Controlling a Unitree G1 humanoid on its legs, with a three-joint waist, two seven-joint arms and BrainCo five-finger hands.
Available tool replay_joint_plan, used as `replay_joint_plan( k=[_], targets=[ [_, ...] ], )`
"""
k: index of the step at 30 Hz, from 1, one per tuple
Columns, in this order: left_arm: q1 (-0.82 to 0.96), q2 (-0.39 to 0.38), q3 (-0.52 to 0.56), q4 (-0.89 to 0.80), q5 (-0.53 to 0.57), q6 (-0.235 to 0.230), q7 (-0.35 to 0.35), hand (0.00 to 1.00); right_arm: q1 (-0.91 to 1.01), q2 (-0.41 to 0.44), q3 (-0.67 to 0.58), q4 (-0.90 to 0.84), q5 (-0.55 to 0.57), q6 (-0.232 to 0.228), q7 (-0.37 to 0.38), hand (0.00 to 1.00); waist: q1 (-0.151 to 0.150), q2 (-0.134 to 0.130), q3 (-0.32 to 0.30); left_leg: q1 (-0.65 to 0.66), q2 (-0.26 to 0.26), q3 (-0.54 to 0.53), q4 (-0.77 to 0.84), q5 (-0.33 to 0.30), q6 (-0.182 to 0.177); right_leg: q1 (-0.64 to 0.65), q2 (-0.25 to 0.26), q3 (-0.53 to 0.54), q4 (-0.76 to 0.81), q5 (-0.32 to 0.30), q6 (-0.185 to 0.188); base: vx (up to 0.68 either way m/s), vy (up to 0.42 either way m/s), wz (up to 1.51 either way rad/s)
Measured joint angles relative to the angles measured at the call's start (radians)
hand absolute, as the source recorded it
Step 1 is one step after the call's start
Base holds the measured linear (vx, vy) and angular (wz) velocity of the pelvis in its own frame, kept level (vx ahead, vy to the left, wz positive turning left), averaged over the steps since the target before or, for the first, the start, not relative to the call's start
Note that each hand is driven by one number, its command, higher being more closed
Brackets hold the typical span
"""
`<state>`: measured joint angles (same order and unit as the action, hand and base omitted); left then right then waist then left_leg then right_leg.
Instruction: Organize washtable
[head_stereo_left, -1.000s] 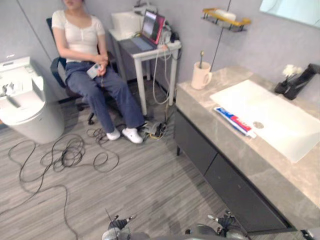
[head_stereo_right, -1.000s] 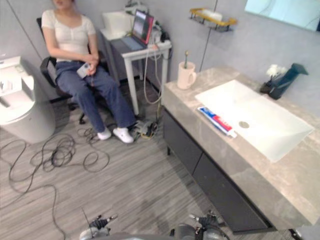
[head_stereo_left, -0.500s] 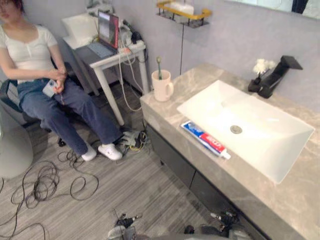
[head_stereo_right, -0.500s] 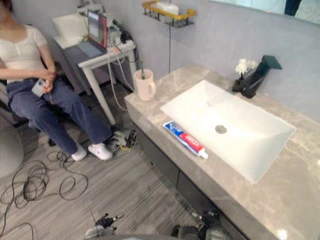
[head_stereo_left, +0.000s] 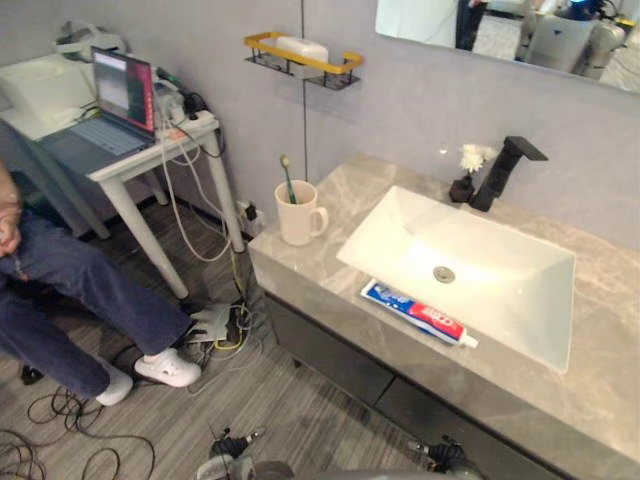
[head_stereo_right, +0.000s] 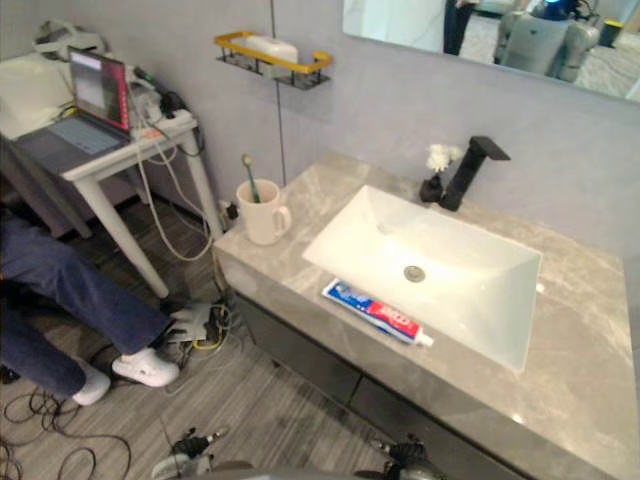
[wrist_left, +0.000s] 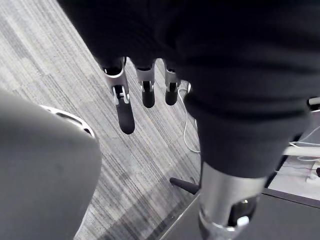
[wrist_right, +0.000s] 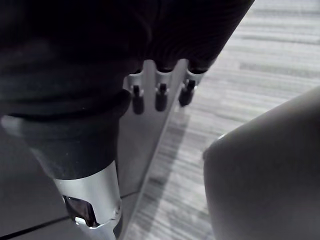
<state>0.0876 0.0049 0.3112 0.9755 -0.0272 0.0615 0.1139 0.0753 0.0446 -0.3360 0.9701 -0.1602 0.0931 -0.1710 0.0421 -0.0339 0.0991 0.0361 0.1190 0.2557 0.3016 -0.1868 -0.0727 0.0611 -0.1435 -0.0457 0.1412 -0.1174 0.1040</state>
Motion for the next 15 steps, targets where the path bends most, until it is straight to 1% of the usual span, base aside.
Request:
replay_joint_plan(
  k=[1,3,4,8,9,10,11,12,13,14,15],
  targets=[
    [0.0,0.0,-0.003,0.002,0.0,0.0,0.0,0.0,0.0,-0.003,0.0,0.003,-0.001,-0.001,0.0,0.0,0.0,0.005,0.001,0.01,-0.003,0.009,-0.015,0.0,0.0,0.001,0.0,0.008,-0.016,0.015,-0.005,-0.03,0.12,-0.49],
    [0.001,0.001,-0.016,0.009,0.001,0.0,0.0,0.0,-0.001,-0.006,0.0,0.006,0.001,-0.004,0.0,0.0,-0.002,0.002,-0.003,0.032,-0.019,0.023,-0.047,0.0,0.0,-0.004,-0.003,0.031,-0.029,0.031,0.006,-0.07,0.1,-0.42],
    [0.0,0.003,-0.033,0.011,0.001,0.0,-0.001,0.0,-0.001,-0.009,0.001,0.006,0.0,-0.005,0.001,0.0,-0.002,0.007,-0.002,0.044,-0.022,0.027,-0.063,0.0,0.001,-0.013,-0.002,0.042,-0.02,0.032,0.007,-0.08,0.04,-0.27],
    [-0.002,-0.002,-0.039,0.009,0.002,0.0,-0.001,0.0,-0.002,-0.016,0.003,-0.001,0.001,-0.006,0.001,0.0,-0.002,0.009,0.004,0.063,-0.026,0.068,-0.09,-0.013,0.006,-0.069,0.003,0.08,0.053,0.026,0.0,-0.13,0.0,-0.4],
    [-0.006,-0.004,-0.038,0.008,0.001,0.0,-0.001,0.0,-0.003,-0.019,0.004,-0.011,0.001,-0.007,0.001,0.0,0.001,0.02,0.017,0.073,-0.023,0.094,-0.094,-0.017,0.012,-0.096,0.004,0.051,0.096,0.023,-0.006,-0.17,-0.045,-0.7],
    [-0.006,-0.006,-0.038,0.008,0.003,0.0,-0.001,0.0,-0.008,-0.021,0.004,-0.014,0.001,-0.008,0.002,0.0,0.001,0.014,0.021,0.084,-0.015,0.125,-0.098,-0.019,0.014,-0.121,-0.006,-0.009,0.13,0.009,-0.058,-0.16,-0.043,-0.74],
    [-0.003,-0.006,-0.038,0.009,0.003,0.0,-0.001,0.0,-0.011,-0.019,0.002,-0.014,0.002,-0.008,0.002,0.0,-0.003,0.014,0.025,0.09,-0.017,0.135,-0.105,-0.018,0.014,-0.125,-0.018,-0.038,0.138,0.002,-0.084,-0.16,0.01,-0.78],
    [0.002,-0.008,-0.036,0.007,0.003,-0.001,-0.001,0.0,-0.01,-0.02,0.003,-0.016,0.001,-0.008,0.001,0.0,-0.003,0.021,0.029,0.105,-0.028,0.151,-0.132,-0.018,0.013,-0.127,-0.049,-0.114,0.149,0.007,-0.117,-0.12,0.068,-0.76],
    [0.002,-0.009,-0.034,0.006,0.003,-0.001,-0.001,0.0,-0.006,-0.021,0.003,-0.014,0.001,-0.008,0.002,0.0,0.001,0.019,0.026,0.119,-0.027,0.152,-0.156,-0.018,0.013,-0.128,-0.06,-0.15,0.142,0.025,-0.116,-0.1,0.066,-0.77],
    [0.002,-0.009,-0.034,0.006,0.003,-0.001,-0.002,0.0,-0.004,-0.019,0.003,-0.014,0.001,-0.008,0.002,0.0,0.001,0.016,0.024,0.118,-0.027,0.151,-0.16,-0.018,0.013,-0.129,-0.056,-0.151,0.133,0.038,-0.107,-0.02,0.013,-0.65],
    [0.001,-0.008,-0.034,0.006,0.004,-0.002,-0.004,0.0,-0.006,-0.015,0.002,-0.015,0.002,-0.009,0.002,0.0,0.0,0.017,0.023,0.113,-0.022,0.144,-0.161,-0.017,0.01,-0.124,-0.041,-0.147,0.103,0.055,-0.089,0.01,-0.034,-0.35]
  ],
)
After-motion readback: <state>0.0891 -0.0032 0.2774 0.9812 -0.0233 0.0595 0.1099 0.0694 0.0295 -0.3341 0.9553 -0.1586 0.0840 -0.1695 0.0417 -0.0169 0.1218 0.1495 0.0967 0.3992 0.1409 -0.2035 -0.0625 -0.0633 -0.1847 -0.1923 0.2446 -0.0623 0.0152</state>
